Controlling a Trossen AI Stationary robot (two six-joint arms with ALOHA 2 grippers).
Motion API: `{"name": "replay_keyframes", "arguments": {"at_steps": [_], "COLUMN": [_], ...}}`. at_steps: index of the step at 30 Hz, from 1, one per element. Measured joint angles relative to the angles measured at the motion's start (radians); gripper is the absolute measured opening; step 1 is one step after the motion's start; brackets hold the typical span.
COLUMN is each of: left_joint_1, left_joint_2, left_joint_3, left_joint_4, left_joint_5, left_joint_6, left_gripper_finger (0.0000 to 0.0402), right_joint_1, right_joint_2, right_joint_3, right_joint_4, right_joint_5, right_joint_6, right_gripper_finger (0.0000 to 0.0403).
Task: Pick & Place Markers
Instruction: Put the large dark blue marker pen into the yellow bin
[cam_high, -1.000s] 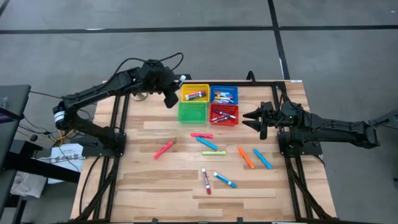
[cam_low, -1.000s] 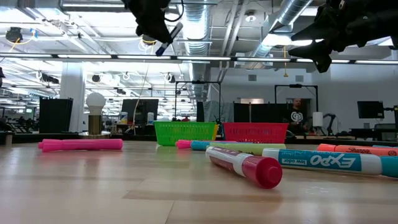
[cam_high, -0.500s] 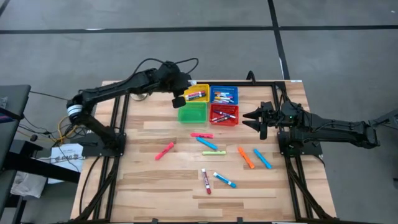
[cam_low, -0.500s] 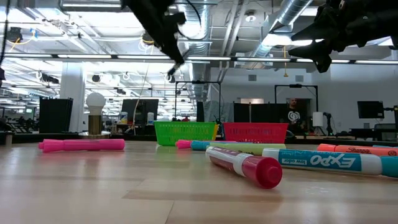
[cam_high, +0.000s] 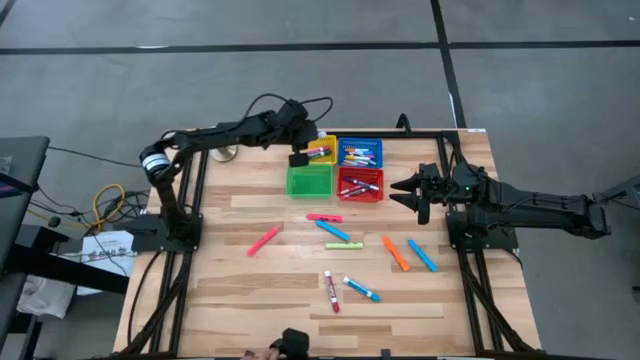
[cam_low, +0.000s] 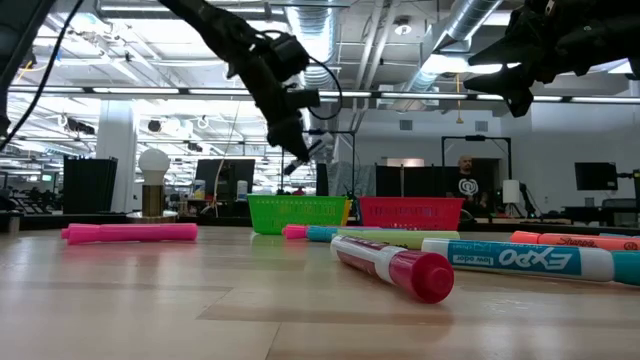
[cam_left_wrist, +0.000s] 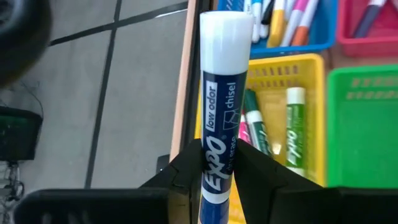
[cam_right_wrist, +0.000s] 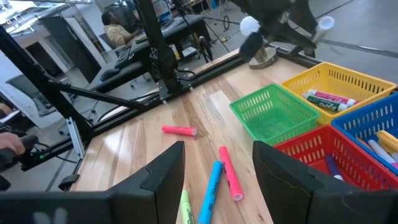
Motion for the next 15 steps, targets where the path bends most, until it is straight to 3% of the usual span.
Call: {"name": "replay_keyframes", "arguments": {"at_steps": [15], "left_joint_1": [0.005], "left_joint_2": [0.074], "left_joint_3": [0.0], "left_joint_4": [0.094], "left_joint_5": [0.046], "left_joint_6": [0.017], "left_gripper_finger": [0.0076], "right_joint_1": [0.0], "right_joint_2": [0.0], "right_joint_3": [0.0], "right_joint_4": [0.0], "right_joint_5": [0.0], "right_joint_6": [0.0], "right_gripper_finger": [0.0178]}}
